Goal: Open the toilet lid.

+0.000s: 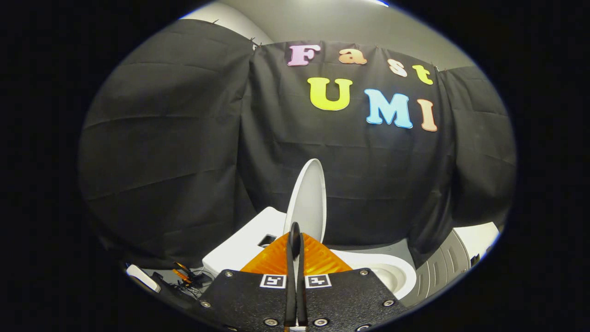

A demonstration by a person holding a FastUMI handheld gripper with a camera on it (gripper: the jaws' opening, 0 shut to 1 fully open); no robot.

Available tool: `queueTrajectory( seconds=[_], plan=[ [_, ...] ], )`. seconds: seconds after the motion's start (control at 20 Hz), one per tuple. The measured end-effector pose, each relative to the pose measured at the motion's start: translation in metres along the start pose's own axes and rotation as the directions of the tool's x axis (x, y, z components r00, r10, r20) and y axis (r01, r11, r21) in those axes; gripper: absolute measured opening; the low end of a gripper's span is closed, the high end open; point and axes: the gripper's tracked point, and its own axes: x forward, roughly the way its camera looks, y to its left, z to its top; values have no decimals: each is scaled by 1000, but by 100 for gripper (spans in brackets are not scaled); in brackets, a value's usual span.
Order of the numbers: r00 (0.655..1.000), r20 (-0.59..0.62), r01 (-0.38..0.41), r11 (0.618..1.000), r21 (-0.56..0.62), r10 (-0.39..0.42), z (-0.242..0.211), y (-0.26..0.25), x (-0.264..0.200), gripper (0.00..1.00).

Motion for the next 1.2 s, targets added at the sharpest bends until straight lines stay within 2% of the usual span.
queueTrajectory(
  seconds=[0.45,0.9,1.1,1.2],
  plan=[
    [997,-11,-80,996,29,80,-3,33,13,1],
    [993,-31,-109,991,78,111,-3,42,17,1],
    [990,-44,-133,990,45,135,0,37,15,7],
    [974,-45,-215,970,113,221,-2,46,10,16]
  ],
)
